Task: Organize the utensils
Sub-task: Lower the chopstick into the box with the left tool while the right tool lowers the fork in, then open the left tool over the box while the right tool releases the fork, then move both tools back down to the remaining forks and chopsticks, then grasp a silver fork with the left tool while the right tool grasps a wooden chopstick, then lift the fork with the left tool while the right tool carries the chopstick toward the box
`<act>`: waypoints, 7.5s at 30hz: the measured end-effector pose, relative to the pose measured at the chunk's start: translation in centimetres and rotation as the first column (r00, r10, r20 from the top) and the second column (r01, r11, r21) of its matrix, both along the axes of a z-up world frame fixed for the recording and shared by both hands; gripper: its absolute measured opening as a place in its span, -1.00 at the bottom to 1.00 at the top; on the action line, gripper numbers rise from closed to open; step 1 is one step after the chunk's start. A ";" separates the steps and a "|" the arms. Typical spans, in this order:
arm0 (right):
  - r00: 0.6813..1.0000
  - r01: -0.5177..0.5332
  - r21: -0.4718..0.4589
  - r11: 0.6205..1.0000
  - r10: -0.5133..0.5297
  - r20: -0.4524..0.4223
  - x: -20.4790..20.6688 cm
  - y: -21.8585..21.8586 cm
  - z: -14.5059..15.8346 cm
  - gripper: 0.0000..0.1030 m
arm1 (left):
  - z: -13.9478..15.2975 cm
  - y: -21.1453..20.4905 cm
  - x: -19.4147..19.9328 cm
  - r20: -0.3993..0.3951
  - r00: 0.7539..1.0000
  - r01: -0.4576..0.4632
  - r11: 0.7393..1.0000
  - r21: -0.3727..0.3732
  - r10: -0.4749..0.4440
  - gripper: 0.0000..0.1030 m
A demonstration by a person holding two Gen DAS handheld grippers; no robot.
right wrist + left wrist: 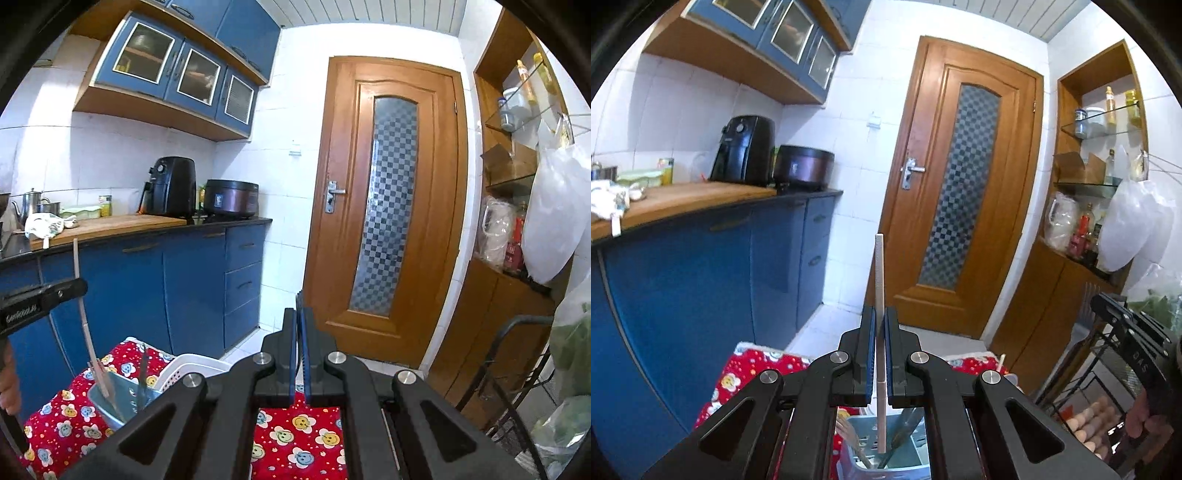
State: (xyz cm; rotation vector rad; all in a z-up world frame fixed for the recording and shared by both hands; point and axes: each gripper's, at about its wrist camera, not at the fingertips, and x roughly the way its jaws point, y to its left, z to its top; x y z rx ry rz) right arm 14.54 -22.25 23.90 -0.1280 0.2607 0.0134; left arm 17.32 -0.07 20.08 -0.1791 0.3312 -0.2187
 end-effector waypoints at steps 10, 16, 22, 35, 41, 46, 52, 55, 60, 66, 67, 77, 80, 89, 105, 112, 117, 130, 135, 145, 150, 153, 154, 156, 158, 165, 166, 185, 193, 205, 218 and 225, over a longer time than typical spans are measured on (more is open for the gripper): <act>0.997 -0.034 0.029 0.999 0.036 -0.075 1.7 0.7 -3.7 -0.93 | -3.5 -0.5 1.0 -0.060 0.998 0.005 1.000 0.007 -0.004 -0.92; 0.989 -0.069 0.046 0.997 0.075 -0.128 1.9 1.3 -5.8 -0.92 | -5.3 -0.7 1.2 -0.098 0.995 0.022 1.000 0.010 -0.021 -0.92; 0.979 -0.094 0.069 0.993 0.105 -0.177 2.1 1.6 -7.2 -0.92 | -6.1 -1.4 1.2 -0.121 0.992 0.044 0.999 0.029 -0.041 -0.92; 0.971 -0.129 0.221 0.967 0.168 -0.170 1.3 0.1 -6.3 -0.57 | -6.2 -1.8 0.5 -0.154 0.987 0.058 0.997 0.051 -0.049 -0.63; 0.973 -0.135 0.244 0.960 0.176 -0.151 0.1 -0.1 -5.4 -0.54 | -5.6 -1.7 -0.6 -0.142 0.988 0.063 0.997 0.051 -0.055 -0.49; 0.970 -0.115 0.281 0.953 0.168 -0.175 -1.2 -0.2 -5.4 -0.49 | -5.0 -1.6 -2.0 -0.135 0.989 0.068 0.996 0.052 -0.060 -0.47; 0.960 -0.096 0.331 0.939 0.176 -0.219 -3.0 -0.4 -6.2 -0.46 | -5.0 -1.3 -3.7 -0.145 0.987 0.071 0.996 0.049 -0.064 -0.47; 0.955 -0.085 0.340 0.936 0.174 -0.239 -4.1 -0.4 -6.7 -0.46 | -5.1 -1.2 -4.7 -0.155 0.985 0.079 0.996 0.045 -0.071 -0.47; 0.945 -0.072 0.343 0.937 0.174 -0.277 -6.0 -0.4 -7.8 -0.45 | -5.7 -1.2 -6.3 -0.170 0.982 0.094 0.995 0.042 -0.086 -0.47; 0.930 -0.063 0.325 0.944 0.173 -0.323 -7.9 0.1 -9.4 -0.43 | -6.9 -1.4 -7.8 -0.204 0.974 0.111 0.993 0.039 -0.100 -0.47; 0.928 -0.062 0.323 0.944 0.174 -0.329 -8.3 0.2 -9.7 -0.41 | -7.2 -1.4 -8.0 -0.212 0.972 0.111 0.993 0.038 -0.101 -0.47; 0.902 -0.030 0.336 0.941 0.171 -0.397 -10.5 0.4 -12.8 -0.36 | -10.1 -0.7 -9.6 -0.282 0.955 0.102 0.995 0.008 -0.096 -0.47; 0.887 -0.015 0.335 0.942 0.167 -0.430 -10.8 0.4 -14.1 -0.36 | -10.8 -0.5 -9.9 -0.301 0.949 0.100 0.995 -0.001 -0.096 -0.47; 0.838 0.026 0.337 0.941 0.164 -0.521 -11.0 0.5 -17.6 -0.35 | -13.3 -0.2 -10.5 -0.361 0.928 0.095 0.995 -0.005 -0.091 -0.47; 0.757 0.024 0.307 0.951 0.183 -0.627 -10.2 2.2 -21.4 -0.39 | -16.3 -0.2 -10.6 -0.437 0.895 0.095 0.995 0.006 -0.083 -0.47; 0.763 0.006 0.249 0.968 0.157 -0.627 -10.0 2.9 -21.9 -0.56 | -17.1 -0.5 -10.6 -0.457 0.885 0.104 0.995 0.006 -0.090 -0.47; 0.763 0.008 0.253 0.967 0.157 -0.627 -9.9 2.9 -22.0 -0.80 | -17.4 -1.1 -10.6 -0.471 0.877 0.121 0.993 0.013 -0.101 -0.47; 0.796 0.035 0.353 0.935 0.187 -0.576 -10.7 0.8 -20.5 -0.88 | -18.7 -4.0 -11.0 -0.530 0.830 0.225 0.974 0.030 -0.175 -0.47; 0.808 0.038 0.370 0.928 0.190 -0.557 -11.2 0.0 -19.9 -0.88 | -19.3 -5.3 -11.4 -0.557 0.802 0.279 0.960 0.035 -0.213 -0.46; 0.814 0.039 0.396 0.917 0.201 -0.545 -11.7 -0.8 -20.0 -0.88 | -20.2 -6.5 -11.6 -0.594 0.770 0.319 0.947 0.040 -0.234 -0.46; 0.817 0.043 0.404 0.914 0.201 -0.540 -11.9 -1.2 -20.0 -0.88 | -20.3 -7.1 -11.6 -0.601 0.761 0.334 0.942 0.038 -0.246 -0.31; 0.816 0.044 0.407 0.912 0.202 -0.541 -11.9 -1.3 -20.1 -0.88 | -20.5 -8.1 -11.8 -0.589 0.772 0.348 0.934 0.078 -0.239 -0.26; 0.816 0.044 0.409 0.912 0.203 -0.541 -12.0 -1.4 -20.2 -0.88 | -20.5 -8.3 -11.9 -0.585 0.777 0.350 0.932 0.092 -0.234 -0.26; 0.815 0.044 0.411 0.911 0.205 -0.542 -12.0 -1.4 -20.3 -0.88 | -20.5 -8.3 -11.7 -0.579 0.784 0.345 0.933 0.104 -0.225 -0.26; 0.815 0.044 0.414 0.909 0.207 -0.542 -12.0 -1.4 -20.3 -0.88 | -20.6 -8.4 -11.4 -0.574 0.790 0.337 0.935 0.112 -0.216 -0.26; 0.815 0.051 0.425 0.904 0.209 -0.540 -12.1 -1.6 -20.5 -0.88 | -21.0 -9.8 -10.2 -0.563 0.807 0.345 0.917 0.201 -0.180 -0.23; 0.815 0.050 0.426 0.903 0.209 -0.541 -12.1 -1.7 -20.5 -0.88 | -21.1 -10.2 -10.1 -0.557 0.812 0.346 0.913 0.218 -0.175 -0.23; 0.802 0.049 0.445 0.894 0.231 -0.551 -11.7 -1.9 -21.7 -0.87 | -20.9 -10.9 -7.2 -0.556 0.788 0.379 0.920 0.098 -0.265 -0.51; 0.827 0.014 0.461 0.887 0.248 -0.504 -12.2 -1.9 -20.8 -0.87 | -19.9 -8.5 -8.9 -0.499 0.826 0.319 0.947 0.027 -0.264 -0.52; 0.887 -0.053 0.488 0.871 0.266 -0.377 -13.8 -1.3 -17.9 -0.87 | -15.3 -5.1 -12.9 -0.327 0.905 0.285 0.959 -0.003 -0.270 -0.53; 0.922 -0.084 0.493 0.866 0.255 -0.292 -15.2 -1.0 -15.2 -0.87 | -12.1 -2.6 -15.6 -0.207 0.945 0.244 0.967 -0.074 -0.254 -0.54; 0.930 -0.098 0.479 0.873 0.251 -0.269 -15.0 -0.8 -14.0 -0.87 | -10.5 -1.6 -15.7 -0.164 0.960 0.218 0.973 -0.072 -0.227 -0.54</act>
